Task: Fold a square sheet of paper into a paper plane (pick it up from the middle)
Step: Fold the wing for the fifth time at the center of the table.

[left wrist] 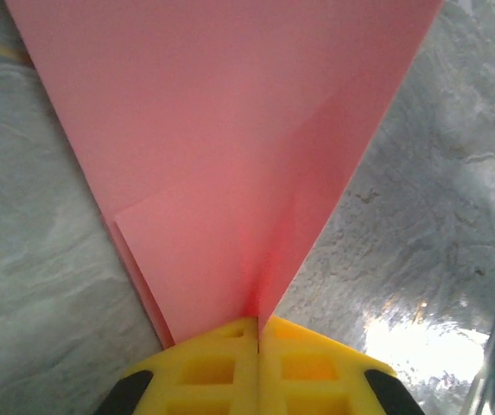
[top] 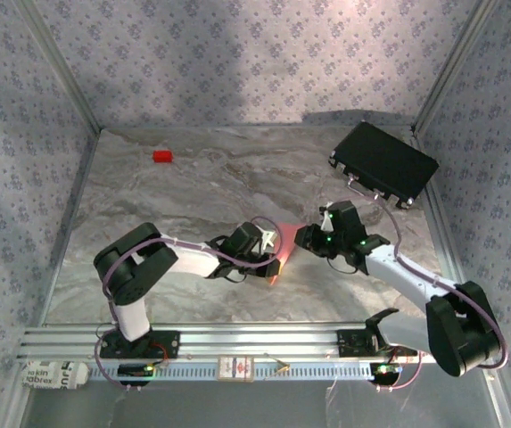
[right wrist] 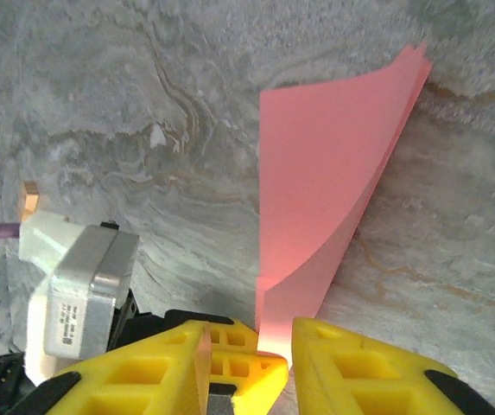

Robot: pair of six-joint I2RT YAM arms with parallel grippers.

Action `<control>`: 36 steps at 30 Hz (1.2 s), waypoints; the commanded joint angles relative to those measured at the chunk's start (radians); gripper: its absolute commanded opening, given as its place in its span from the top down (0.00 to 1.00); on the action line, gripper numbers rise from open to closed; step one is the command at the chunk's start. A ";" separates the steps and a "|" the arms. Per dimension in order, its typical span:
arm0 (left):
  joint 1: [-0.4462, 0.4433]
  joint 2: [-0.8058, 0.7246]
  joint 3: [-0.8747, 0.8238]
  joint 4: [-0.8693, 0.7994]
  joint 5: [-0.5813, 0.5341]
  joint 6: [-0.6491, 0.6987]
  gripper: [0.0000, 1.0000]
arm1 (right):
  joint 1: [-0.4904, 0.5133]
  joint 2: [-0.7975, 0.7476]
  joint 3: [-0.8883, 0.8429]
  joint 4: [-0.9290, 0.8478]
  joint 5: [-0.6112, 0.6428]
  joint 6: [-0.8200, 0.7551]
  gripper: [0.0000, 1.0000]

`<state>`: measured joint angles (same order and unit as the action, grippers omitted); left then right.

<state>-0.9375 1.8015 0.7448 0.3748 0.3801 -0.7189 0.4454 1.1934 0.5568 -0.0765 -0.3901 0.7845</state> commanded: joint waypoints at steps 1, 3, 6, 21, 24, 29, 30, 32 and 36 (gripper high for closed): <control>0.003 0.040 -0.028 0.099 0.065 -0.072 1.00 | 0.014 0.014 -0.021 0.061 -0.035 -0.019 0.70; 0.003 0.052 -0.038 0.132 0.075 -0.094 1.00 | 0.018 0.020 -0.032 0.083 -0.043 -0.018 0.71; 0.006 0.068 -0.046 0.174 0.089 -0.124 1.00 | 0.019 0.031 -0.050 0.123 -0.061 -0.016 0.72; 0.014 0.085 -0.127 0.329 0.079 -0.270 1.00 | 0.029 0.224 -0.024 0.263 -0.144 -0.031 0.88; 0.015 0.087 -0.141 0.345 0.073 -0.289 1.00 | 0.029 0.261 -0.002 0.274 -0.160 -0.041 0.89; 0.022 0.088 -0.151 0.340 0.065 -0.308 1.00 | 0.026 0.306 0.015 0.297 -0.171 -0.039 0.89; 0.023 0.088 -0.152 0.342 0.065 -0.313 1.00 | 0.025 0.313 0.019 0.297 -0.172 -0.040 0.89; 0.025 0.091 -0.153 0.337 0.062 -0.321 1.00 | 0.022 0.330 0.025 0.296 -0.173 -0.042 0.89; 0.029 0.091 -0.155 0.328 0.057 -0.329 1.00 | 0.013 0.362 0.027 0.311 -0.179 -0.040 0.89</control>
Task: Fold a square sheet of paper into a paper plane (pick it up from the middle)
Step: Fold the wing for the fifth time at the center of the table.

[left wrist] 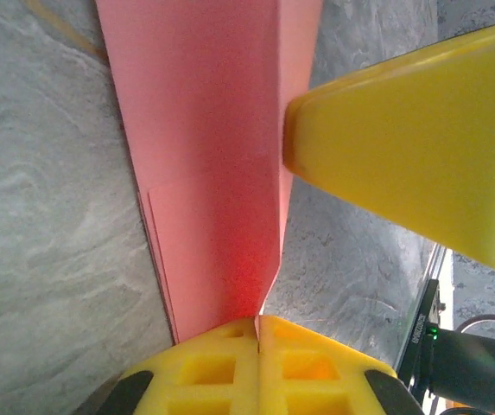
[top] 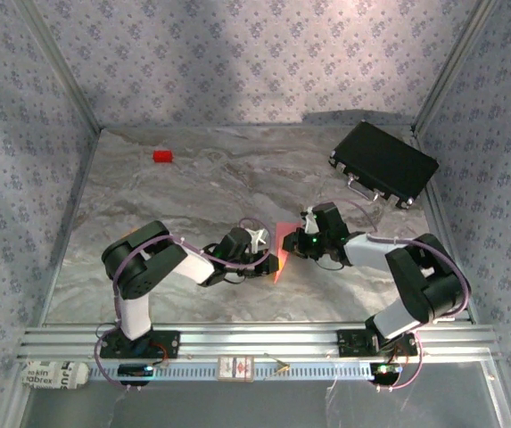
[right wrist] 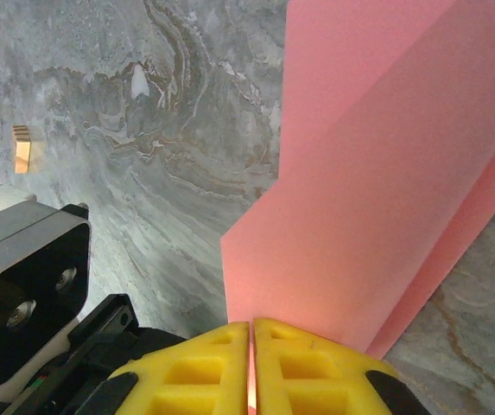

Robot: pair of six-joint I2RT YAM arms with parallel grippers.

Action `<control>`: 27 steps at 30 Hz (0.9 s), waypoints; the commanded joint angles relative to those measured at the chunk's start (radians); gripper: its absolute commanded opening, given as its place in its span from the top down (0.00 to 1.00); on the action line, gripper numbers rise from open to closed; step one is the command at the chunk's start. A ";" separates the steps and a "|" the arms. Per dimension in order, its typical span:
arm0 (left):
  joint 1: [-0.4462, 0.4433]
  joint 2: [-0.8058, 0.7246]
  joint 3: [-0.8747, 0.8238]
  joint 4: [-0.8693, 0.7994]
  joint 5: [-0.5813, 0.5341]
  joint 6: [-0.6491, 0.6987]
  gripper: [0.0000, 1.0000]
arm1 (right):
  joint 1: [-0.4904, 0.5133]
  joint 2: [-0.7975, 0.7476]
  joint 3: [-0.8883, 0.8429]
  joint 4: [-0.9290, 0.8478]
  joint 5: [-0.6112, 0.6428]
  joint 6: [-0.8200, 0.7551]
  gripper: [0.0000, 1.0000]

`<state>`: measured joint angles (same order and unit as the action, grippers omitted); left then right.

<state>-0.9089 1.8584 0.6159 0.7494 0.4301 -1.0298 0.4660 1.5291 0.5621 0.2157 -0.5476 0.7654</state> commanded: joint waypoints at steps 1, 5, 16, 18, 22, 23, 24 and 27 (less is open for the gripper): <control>0.002 0.032 -0.029 -0.045 0.006 -0.024 1.00 | -0.010 0.032 0.022 0.026 -0.025 -0.020 0.89; 0.010 0.030 -0.041 -0.048 -0.008 -0.042 1.00 | -0.018 0.048 0.024 0.043 -0.034 -0.020 0.89; 0.018 0.038 -0.045 -0.059 -0.011 -0.065 1.00 | -0.034 0.090 0.032 0.072 -0.060 -0.018 0.89; 0.019 0.039 -0.043 -0.068 -0.010 -0.067 1.00 | -0.035 0.096 0.033 0.074 -0.061 -0.017 0.89; 0.024 0.041 -0.045 -0.074 -0.011 -0.070 1.00 | -0.039 0.103 0.032 0.078 -0.061 -0.020 0.89; 0.025 0.041 -0.045 -0.077 -0.012 -0.072 1.00 | -0.040 0.107 0.033 0.080 -0.061 -0.021 0.89; 0.025 0.041 -0.045 -0.079 -0.013 -0.073 1.00 | -0.042 0.113 0.034 0.083 -0.063 -0.019 0.89; 0.027 0.041 -0.048 -0.087 -0.019 -0.077 1.00 | -0.044 0.128 0.034 0.085 -0.063 -0.022 0.89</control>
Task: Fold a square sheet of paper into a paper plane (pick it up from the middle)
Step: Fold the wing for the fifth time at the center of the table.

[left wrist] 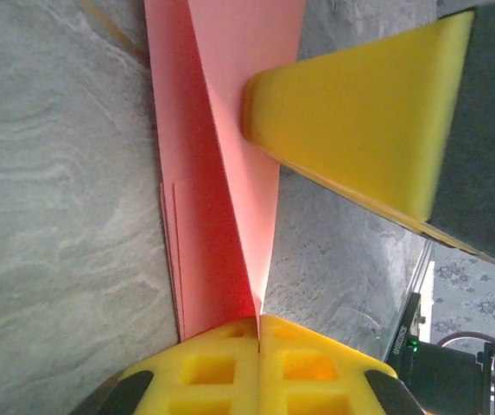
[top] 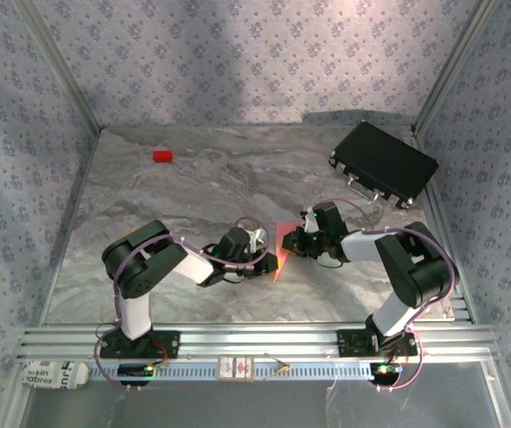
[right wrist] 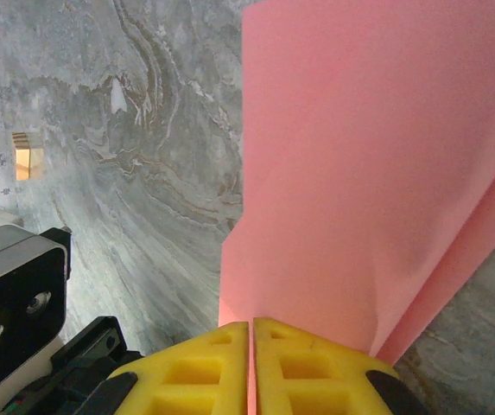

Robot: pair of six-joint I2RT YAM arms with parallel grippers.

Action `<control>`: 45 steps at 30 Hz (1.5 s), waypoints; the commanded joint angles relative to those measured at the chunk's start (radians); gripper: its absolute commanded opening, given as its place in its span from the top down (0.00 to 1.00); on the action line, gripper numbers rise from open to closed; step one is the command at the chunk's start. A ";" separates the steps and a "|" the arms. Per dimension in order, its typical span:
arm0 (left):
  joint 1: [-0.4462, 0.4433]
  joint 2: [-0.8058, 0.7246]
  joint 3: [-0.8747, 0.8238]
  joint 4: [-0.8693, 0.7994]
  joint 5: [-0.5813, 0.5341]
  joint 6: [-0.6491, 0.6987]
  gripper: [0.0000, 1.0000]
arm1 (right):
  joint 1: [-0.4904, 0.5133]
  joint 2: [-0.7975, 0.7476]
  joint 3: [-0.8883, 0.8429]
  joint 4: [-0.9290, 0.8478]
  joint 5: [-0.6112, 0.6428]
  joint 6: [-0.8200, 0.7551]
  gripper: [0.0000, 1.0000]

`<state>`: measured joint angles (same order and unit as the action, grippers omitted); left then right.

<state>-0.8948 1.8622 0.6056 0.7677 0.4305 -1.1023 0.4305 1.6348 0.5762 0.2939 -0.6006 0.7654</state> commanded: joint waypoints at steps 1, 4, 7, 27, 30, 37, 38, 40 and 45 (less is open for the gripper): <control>0.014 0.038 -0.038 -0.107 -0.019 -0.006 1.00 | -0.009 0.028 0.020 0.008 -0.010 -0.022 0.89; 0.014 0.041 -0.042 -0.111 -0.022 -0.007 1.00 | -0.011 0.045 0.023 -0.001 -0.006 -0.022 0.89; 0.014 0.043 -0.046 -0.114 -0.024 -0.011 1.00 | -0.013 0.064 0.031 -0.044 0.015 -0.027 0.89; -0.009 -0.018 0.003 -0.291 0.091 0.103 1.00 | -0.016 0.083 0.035 -0.160 0.074 -0.039 0.90; -0.009 -0.024 0.003 -0.305 0.091 0.107 0.99 | -0.016 0.084 0.032 -0.166 0.080 -0.038 0.90; -0.019 -0.046 0.003 -0.360 0.084 0.128 0.89 | -0.017 0.085 0.025 -0.162 0.089 -0.030 0.90; -0.022 -0.046 0.003 -0.363 0.085 0.130 0.90 | -0.016 0.086 0.024 -0.162 0.090 -0.029 0.90; -0.026 -0.043 0.008 -0.369 0.097 0.137 0.95 | -0.016 0.085 0.022 -0.160 0.092 -0.028 0.90; -0.032 -0.046 0.009 -0.393 0.103 0.150 1.00 | -0.016 0.086 0.023 -0.166 0.097 -0.027 0.90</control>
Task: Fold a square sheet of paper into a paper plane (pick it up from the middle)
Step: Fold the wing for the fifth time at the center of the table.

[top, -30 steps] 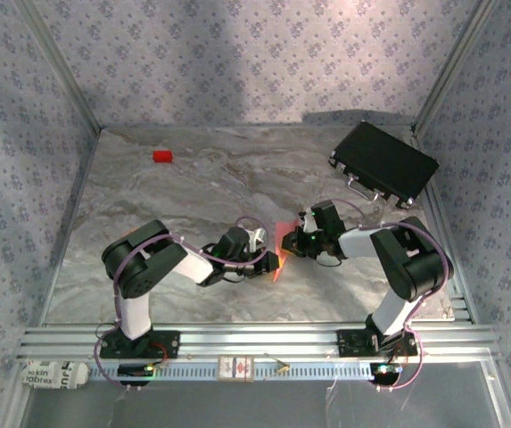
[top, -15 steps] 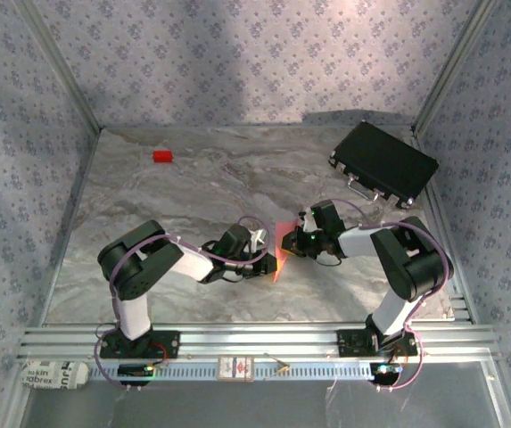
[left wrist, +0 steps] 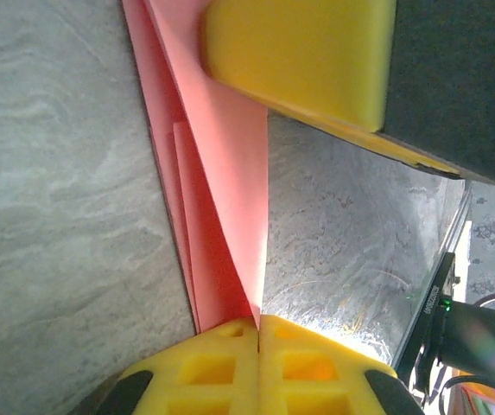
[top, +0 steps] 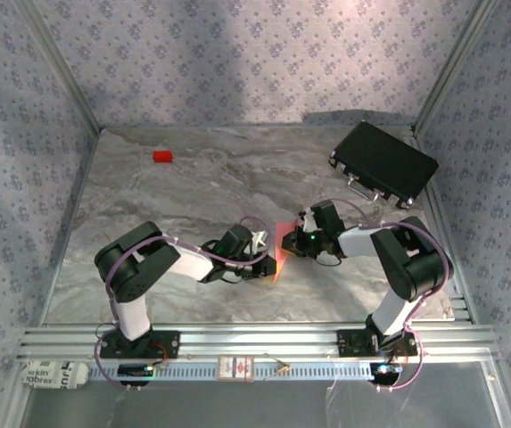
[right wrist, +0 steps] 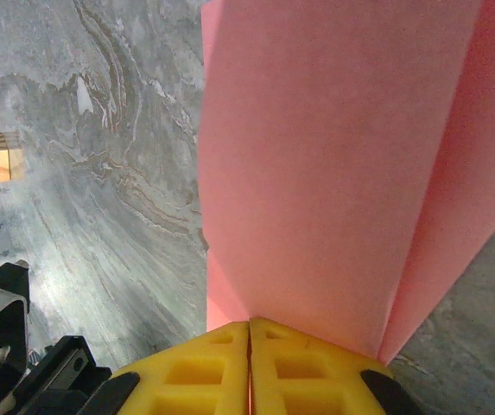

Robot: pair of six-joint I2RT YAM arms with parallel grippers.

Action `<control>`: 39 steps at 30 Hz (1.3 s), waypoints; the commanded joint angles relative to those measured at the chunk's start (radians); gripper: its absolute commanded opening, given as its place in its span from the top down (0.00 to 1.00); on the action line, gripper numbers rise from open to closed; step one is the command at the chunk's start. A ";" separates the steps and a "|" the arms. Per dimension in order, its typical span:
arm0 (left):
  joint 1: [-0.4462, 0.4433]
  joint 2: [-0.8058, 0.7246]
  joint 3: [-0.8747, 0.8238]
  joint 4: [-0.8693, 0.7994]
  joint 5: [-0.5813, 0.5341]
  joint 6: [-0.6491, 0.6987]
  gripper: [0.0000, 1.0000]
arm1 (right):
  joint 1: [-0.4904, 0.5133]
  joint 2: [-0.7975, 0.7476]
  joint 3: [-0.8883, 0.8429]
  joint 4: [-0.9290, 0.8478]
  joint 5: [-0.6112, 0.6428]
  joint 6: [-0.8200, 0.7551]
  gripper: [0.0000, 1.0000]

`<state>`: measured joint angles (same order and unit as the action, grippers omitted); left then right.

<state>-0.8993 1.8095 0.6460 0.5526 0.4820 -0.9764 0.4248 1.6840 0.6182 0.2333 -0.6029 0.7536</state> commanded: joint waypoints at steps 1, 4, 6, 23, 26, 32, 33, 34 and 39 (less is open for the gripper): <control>-0.027 0.003 -0.033 -0.184 0.051 0.025 1.00 | -0.011 0.037 -0.020 -0.106 0.102 -0.015 0.90; -0.029 -0.009 -0.041 -0.204 0.041 0.026 0.87 | -0.011 0.037 -0.019 -0.108 0.106 -0.015 0.90; -0.030 -0.017 -0.046 -0.204 0.041 0.030 0.87 | -0.011 0.038 -0.020 -0.110 0.107 -0.016 0.90; -0.046 -0.031 -0.052 -0.252 0.037 0.056 0.79 | -0.011 0.039 -0.018 -0.118 0.115 -0.013 0.90; -0.047 -0.032 -0.052 -0.260 0.038 0.063 0.96 | -0.011 0.039 -0.018 -0.120 0.115 -0.013 0.90; -0.047 -0.035 -0.053 -0.280 0.032 0.066 1.00 | -0.012 0.038 -0.016 -0.124 0.117 -0.013 0.90; -0.047 -0.039 -0.055 -0.280 0.028 0.065 1.00 | -0.011 0.036 -0.015 -0.125 0.118 -0.013 0.90; -0.047 -0.043 -0.058 -0.281 0.024 0.063 0.94 | -0.011 0.036 -0.017 -0.126 0.117 -0.012 0.90; -0.047 -0.062 -0.065 -0.297 0.005 0.068 0.85 | -0.011 0.034 -0.018 -0.126 0.117 -0.011 0.90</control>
<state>-0.9298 1.7424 0.6285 0.4397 0.4820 -0.9241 0.4252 1.6840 0.6201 0.2279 -0.5991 0.7540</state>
